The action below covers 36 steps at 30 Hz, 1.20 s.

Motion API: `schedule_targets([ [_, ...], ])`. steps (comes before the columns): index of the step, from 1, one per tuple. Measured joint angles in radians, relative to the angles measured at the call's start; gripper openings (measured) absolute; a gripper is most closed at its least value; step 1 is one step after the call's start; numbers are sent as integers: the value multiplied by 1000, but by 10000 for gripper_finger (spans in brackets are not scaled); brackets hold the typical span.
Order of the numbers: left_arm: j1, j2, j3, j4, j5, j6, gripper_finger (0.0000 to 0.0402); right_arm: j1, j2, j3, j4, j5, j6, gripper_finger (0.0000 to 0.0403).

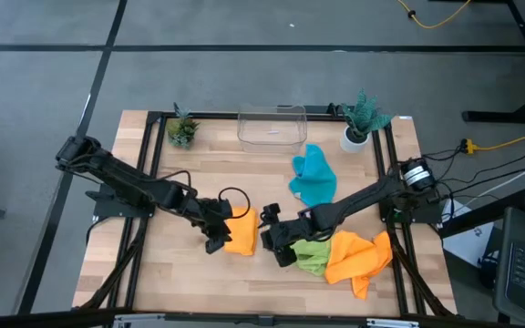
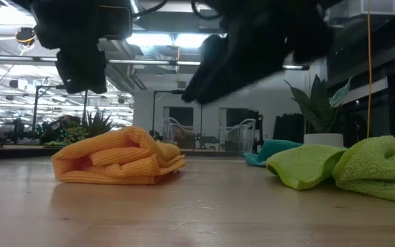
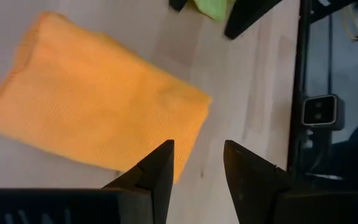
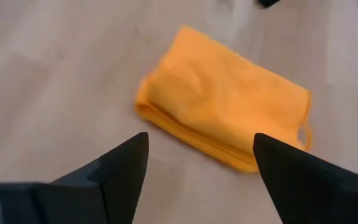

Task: Fold microfiber towels
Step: Fold the orange towel

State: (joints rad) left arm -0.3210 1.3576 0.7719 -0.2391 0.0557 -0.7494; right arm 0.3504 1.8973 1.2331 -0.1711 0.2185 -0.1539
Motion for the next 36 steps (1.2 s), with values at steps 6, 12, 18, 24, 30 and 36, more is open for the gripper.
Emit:
schedule_targets([
  [6, 5, 11, 1, -26, -20, -1, 131, 2, 78, 0, 35, 123, -196, 290],
  [12, 10, 11, 1, -117, -56, -14, 131, 4, 123, 0, 97, 177, -350, 290],
  [18, 21, 11, 0, -244, -46, -61, 131, 5, 186, 1, 156, 188, -549, 290],
  [24, 21, 11, 0, -271, -49, -64, 131, 14, 243, 5, 285, 290, -715, 290],
  [30, 26, 11, 0, -303, -73, -63, 131, 3, 253, 4, 327, 220, -768, 290],
  [36, 50, 12, 0, -322, -98, -55, 131, -24, 254, 3, 340, 167, -772, 290],
])
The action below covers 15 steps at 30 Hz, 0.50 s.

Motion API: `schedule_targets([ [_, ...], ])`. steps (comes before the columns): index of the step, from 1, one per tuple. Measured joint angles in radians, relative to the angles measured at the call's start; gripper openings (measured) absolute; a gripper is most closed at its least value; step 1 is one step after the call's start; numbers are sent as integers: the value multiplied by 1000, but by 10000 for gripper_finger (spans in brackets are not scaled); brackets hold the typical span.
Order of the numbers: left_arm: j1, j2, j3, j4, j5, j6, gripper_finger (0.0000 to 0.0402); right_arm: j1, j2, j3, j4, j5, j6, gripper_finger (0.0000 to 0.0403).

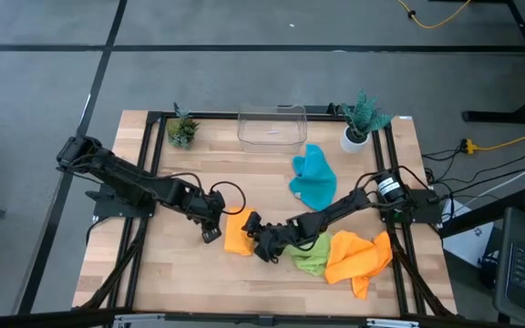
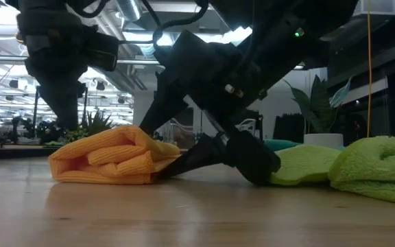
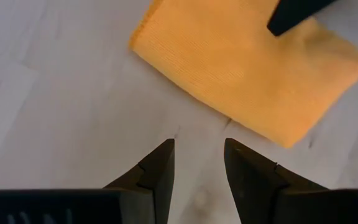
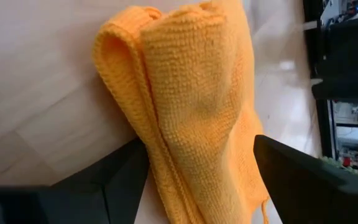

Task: Fold microfiber towels
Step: Fold the orange towel, then put the folded orange towel into the transparent bin

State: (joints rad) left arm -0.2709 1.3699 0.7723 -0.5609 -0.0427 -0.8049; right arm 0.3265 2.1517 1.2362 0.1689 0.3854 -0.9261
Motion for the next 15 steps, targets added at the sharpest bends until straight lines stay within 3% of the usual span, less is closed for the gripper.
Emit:
schedule_targets([
  [5, 14, 50, 0, 1, 27, 2, 131, -12, 1, 0, 1, -7, 1, 290],
  [9, 7, 119, 0, 1, 90, 3, 131, 6, 6, 39, -67, 47, 5, 290],
  [15, -4, 197, -1, 63, 107, 3, 131, 3, 8, 79, -121, 10, 83, 290],
])
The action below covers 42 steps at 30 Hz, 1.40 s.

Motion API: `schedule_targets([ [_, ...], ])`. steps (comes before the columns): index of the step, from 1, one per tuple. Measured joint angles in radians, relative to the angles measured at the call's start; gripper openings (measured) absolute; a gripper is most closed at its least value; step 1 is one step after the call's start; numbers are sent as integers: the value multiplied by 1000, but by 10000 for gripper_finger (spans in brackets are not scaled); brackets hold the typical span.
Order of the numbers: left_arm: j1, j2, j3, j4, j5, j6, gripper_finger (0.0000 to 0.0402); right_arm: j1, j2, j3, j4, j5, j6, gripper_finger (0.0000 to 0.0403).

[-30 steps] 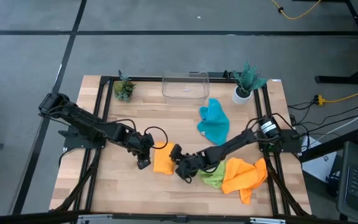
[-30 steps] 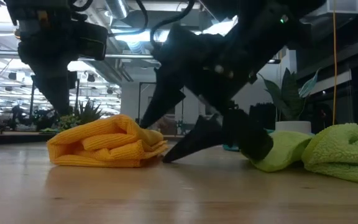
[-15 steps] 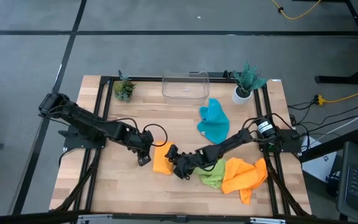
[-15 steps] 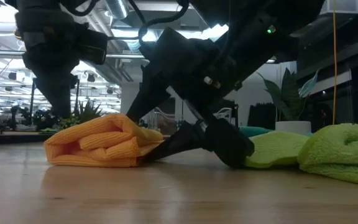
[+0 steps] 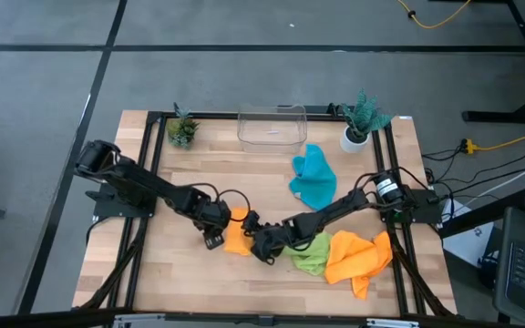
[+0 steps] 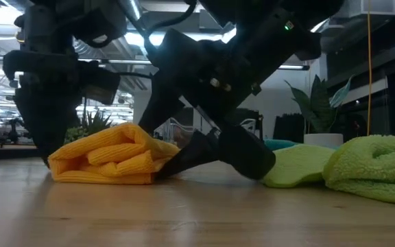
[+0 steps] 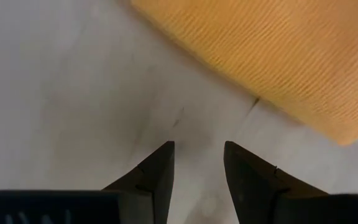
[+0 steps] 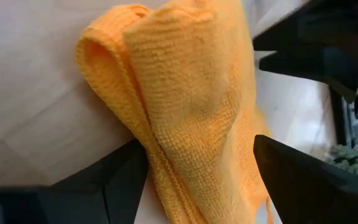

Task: Fold microfiber towels
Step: Put the folded orange towel into the transparent bin

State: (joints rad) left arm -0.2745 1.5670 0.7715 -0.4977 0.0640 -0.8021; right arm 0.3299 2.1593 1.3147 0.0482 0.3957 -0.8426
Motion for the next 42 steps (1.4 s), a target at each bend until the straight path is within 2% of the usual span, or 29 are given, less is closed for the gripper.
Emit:
schedule_targets([
  [17, 44, 23, 0, 55, 22, 6, 131, -21, 5, 4, -17, -56, 49, 290],
  [20, 45, 26, -1, 98, 22, 25, 131, -23, 6, 3, -9, -72, 48, 290],
  [22, 47, 31, 0, 183, 2, 34, 131, -24, 6, 3, -7, -80, 49, 290],
  [25, 48, 28, 1, 207, -36, 46, 131, -26, 6, 3, -7, -81, 52, 290],
  [28, 55, 28, 0, 244, -32, 56, 131, -31, 6, 3, -8, -85, 53, 290],
  [35, 60, 31, 1, 188, -29, 55, 131, -33, 6, 4, -12, -84, 58, 290],
  [42, 60, 43, 1, 166, -30, 55, 131, -33, 6, 3, -19, -77, 166, 278],
])
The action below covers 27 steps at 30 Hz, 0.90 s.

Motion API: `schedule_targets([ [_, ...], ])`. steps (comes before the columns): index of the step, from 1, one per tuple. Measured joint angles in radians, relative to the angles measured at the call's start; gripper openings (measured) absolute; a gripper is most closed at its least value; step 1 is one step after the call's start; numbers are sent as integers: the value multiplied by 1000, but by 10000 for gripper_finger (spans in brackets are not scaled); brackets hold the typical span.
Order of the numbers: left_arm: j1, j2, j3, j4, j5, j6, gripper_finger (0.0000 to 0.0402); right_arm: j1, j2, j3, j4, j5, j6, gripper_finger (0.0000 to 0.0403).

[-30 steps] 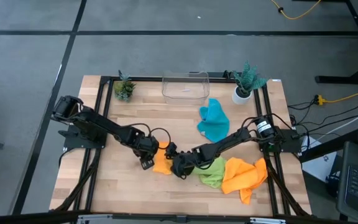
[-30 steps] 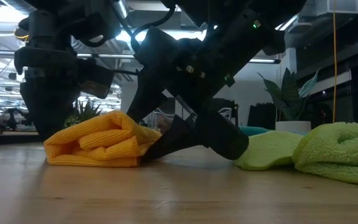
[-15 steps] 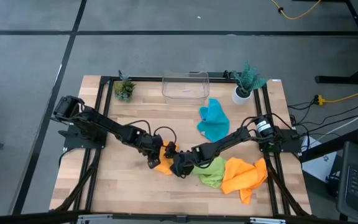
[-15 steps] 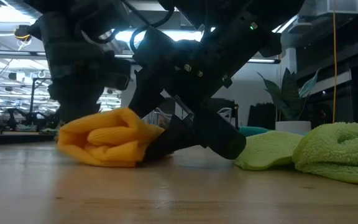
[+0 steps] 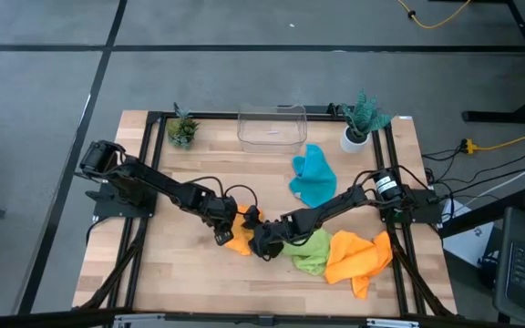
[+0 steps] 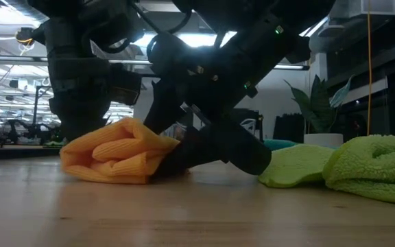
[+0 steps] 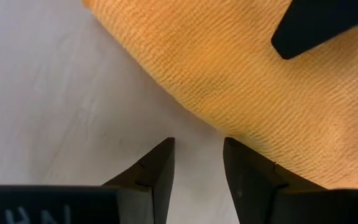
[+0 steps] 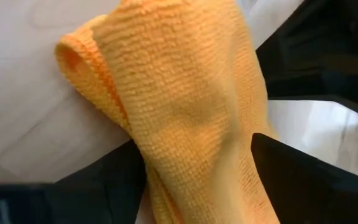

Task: Fold microfiber towels
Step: Put the folded orange towel into the transparent bin

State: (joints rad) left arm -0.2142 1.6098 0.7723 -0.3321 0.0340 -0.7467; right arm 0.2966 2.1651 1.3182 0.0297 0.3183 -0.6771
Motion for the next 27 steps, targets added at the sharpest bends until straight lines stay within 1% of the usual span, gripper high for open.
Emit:
schedule_targets([
  [7, 0, 8, 1, 12, 2, 7, 131, -1, 1, 0, -4, -30, 6, 228],
  [10, 0, 8, 1, 14, 2, 8, 131, -1, 2, 0, -11, -32, 63, 198],
  [13, 0, 8, 1, 15, 2, 1, 131, 1, 3, -1, -17, -28, 106, 149],
  [16, 0, 8, 0, 15, 2, -1, 131, 1, 5, -1, -17, -26, 154, 91],
  [19, 0, 3, 0, 7, 7, -3, 131, 5, 2, 1, -38, 30, 244, 26],
  [20, 0, -2, 0, -3, 10, -16, 131, 6, -2, 12, -72, 45, 283, 17],
  [22, -1, -12, 0, -30, 26, -76, 131, 6, -22, 37, -151, 64, 374, 16],
  [24, -2, -45, -3, -68, 47, -117, 131, 7, -54, 64, -234, 76, 458, 15],
  [27, -15, -100, -2, -101, 47, -169, 131, 8, -121, 107, -366, 103, 547, 13],
])
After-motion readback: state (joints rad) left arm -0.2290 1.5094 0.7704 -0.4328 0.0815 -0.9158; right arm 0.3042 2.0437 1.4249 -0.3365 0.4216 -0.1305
